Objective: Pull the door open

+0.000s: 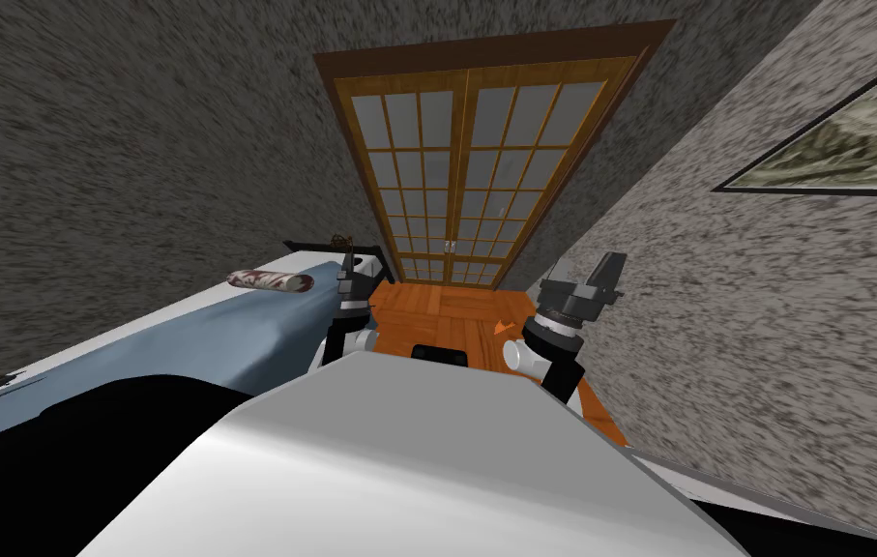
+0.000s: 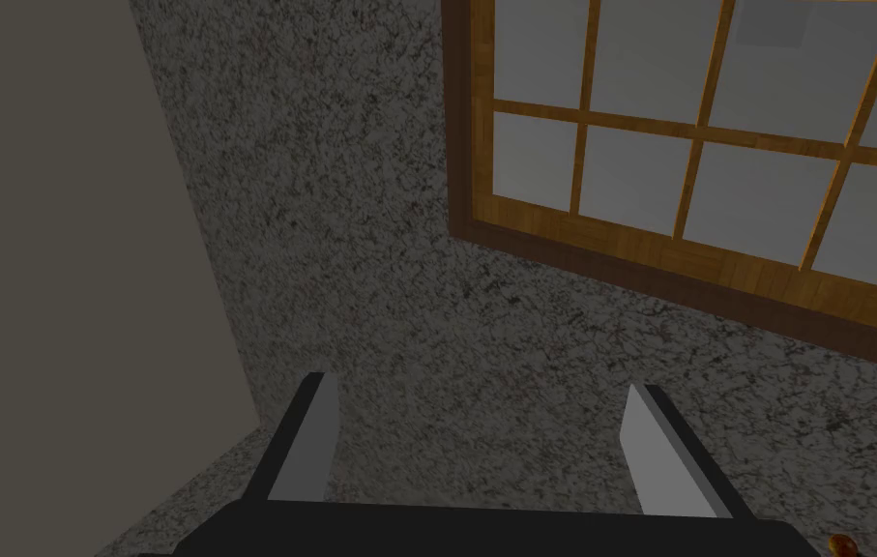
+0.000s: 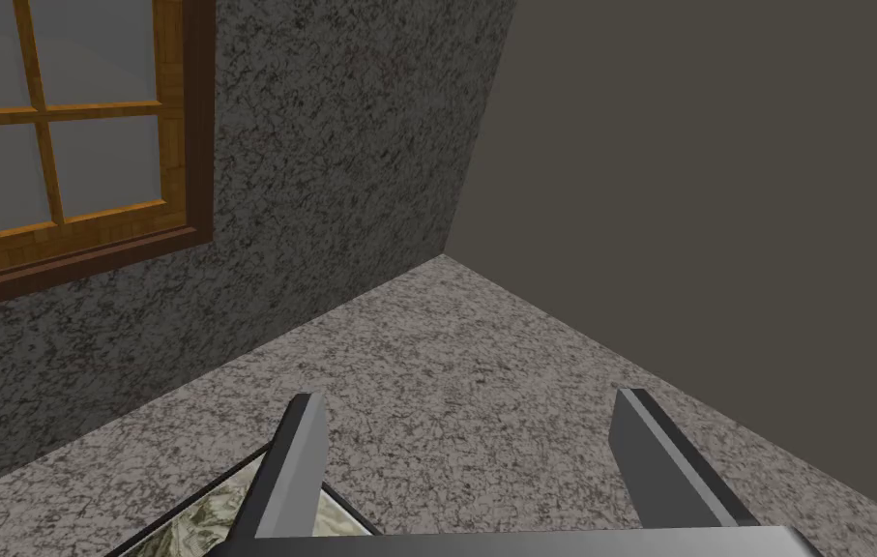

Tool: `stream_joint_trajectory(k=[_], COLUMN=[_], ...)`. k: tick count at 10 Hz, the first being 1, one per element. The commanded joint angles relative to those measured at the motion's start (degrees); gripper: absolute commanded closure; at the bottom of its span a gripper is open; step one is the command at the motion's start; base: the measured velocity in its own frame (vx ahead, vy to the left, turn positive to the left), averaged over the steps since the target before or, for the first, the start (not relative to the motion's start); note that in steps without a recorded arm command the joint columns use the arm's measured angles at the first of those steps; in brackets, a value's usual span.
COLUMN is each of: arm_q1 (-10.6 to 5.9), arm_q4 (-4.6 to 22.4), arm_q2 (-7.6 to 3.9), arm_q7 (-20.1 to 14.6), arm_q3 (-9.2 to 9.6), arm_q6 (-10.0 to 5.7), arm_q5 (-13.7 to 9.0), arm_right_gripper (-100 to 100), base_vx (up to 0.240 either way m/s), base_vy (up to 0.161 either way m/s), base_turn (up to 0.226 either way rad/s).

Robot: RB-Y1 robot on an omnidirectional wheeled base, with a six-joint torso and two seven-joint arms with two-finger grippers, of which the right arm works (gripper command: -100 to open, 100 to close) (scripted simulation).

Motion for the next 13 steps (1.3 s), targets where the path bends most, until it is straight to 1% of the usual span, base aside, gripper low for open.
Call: stream_joint_trajectory(k=[1,2,5,7,8,9,10,13], arm_q1=[-0.41,-0.54,-1.39,-1.76,-2.14,-2.35,-2.82,-3.53], arm_q4=[1.72,2.27,5.88,7.46,9.04,9.91,11.89,14.86], arm_q2=[-0.64,-0.82,-1.94,-2.37,-2.8,-3.02,-3.47,-4.14], arm_q7=[1.09,1.44,3.73,4.74,5.74,6.3,7.56,9.44], arm_q3=[-0.2,-0.27,-0.69,-0.88,-1.06,-1.17,-1.4,-1.75], arm_q6=[-0.35,-0.46,-1.2,-1.52,-1.84,-2.02,-2.42,-3.03], arm_q5=[0.46,0.61,1.59,2.01,2.44,2.67,3.21,4.01], arm_right_gripper=[-100,-100,-100,-100,-100,-100,-100,-100], base_vx=[0.096,0.17,0.167,0.143,0.13,0.121,0.149,0.111], base_vy=[0.024,0.039,0.031,0.03,0.037,0.04,0.04,0.033], base_turn=[-0.011,-0.013,-0.01,-0.008,-0.009,-0.014,-0.015,-0.011])
